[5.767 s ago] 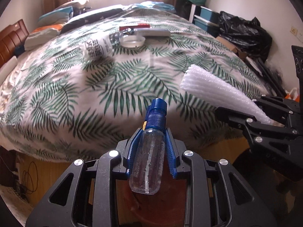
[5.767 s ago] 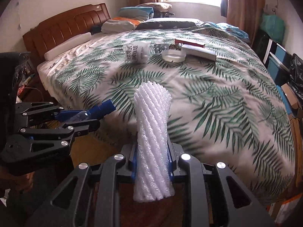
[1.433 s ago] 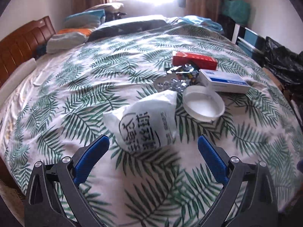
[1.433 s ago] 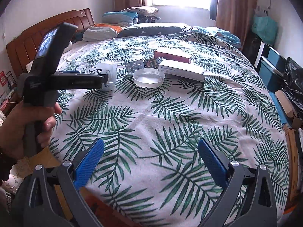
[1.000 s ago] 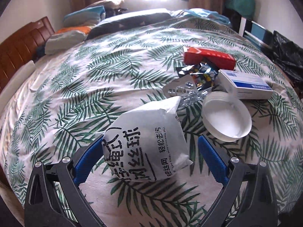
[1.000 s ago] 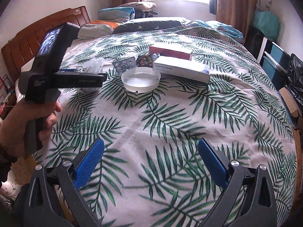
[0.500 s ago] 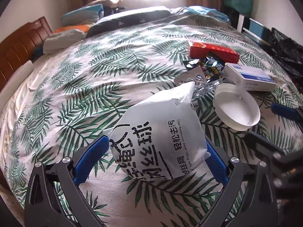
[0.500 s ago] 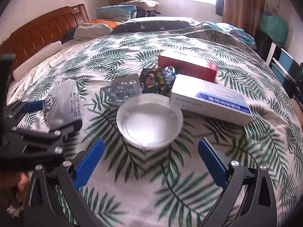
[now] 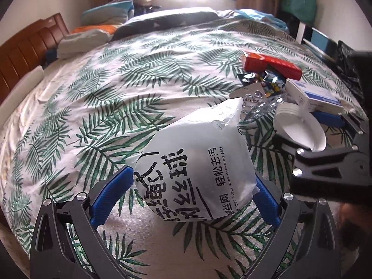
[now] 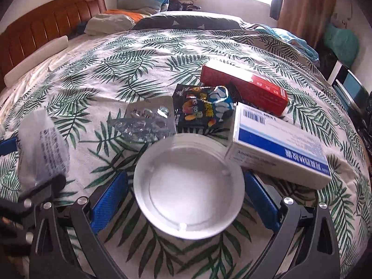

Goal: Collect trash
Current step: 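Grasp the white printed bag with the left tool while the right tool grasps the white plastic lid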

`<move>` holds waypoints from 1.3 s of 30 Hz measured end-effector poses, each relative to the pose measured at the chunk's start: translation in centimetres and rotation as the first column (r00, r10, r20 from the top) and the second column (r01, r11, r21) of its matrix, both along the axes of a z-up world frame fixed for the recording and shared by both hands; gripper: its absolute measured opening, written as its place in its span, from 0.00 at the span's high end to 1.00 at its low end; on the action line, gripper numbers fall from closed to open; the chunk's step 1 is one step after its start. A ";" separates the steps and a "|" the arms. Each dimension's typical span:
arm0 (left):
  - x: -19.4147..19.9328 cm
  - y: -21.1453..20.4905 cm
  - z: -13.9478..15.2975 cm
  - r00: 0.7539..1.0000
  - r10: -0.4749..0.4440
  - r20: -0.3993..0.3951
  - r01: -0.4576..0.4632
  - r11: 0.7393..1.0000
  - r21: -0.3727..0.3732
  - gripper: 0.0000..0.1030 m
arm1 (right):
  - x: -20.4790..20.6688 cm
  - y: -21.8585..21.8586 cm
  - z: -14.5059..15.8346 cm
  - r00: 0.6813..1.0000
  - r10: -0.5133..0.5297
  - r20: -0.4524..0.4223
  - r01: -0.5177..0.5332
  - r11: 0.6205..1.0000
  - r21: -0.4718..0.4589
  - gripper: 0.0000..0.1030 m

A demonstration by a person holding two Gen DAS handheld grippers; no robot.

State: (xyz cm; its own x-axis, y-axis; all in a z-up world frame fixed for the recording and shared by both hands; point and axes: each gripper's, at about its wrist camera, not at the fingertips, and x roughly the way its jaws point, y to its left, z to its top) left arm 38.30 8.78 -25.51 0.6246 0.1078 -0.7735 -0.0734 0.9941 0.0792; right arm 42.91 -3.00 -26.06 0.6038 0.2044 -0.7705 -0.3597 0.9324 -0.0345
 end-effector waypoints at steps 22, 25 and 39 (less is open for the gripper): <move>1.5 -0.9 -0.4 1.000 0.005 -0.005 -0.005 1.000 -0.004 0.34 | -8.2 -4.5 0.8 0.998 0.053 0.029 -0.053 0.999 0.009 0.22; 0.9 -1.1 -0.2 1.000 -0.014 -0.011 0.014 1.000 -0.009 0.43 | -8.5 -4.6 1.1 0.998 0.058 0.030 -0.059 0.998 0.021 0.22; -6.2 -4.6 1.9 0.993 -0.119 0.000 0.119 0.992 -0.039 0.45 | -13.3 -7.0 3.3 0.998 0.049 0.046 -0.051 0.997 0.054 0.22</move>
State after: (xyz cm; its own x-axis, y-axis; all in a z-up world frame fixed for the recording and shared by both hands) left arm 32.15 4.18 -23.64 0.6293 0.0022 -0.7772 0.0461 0.9981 0.0401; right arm 29.65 -10.04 -22.78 0.6250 0.2766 -0.7299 -0.4051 0.9143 -0.0004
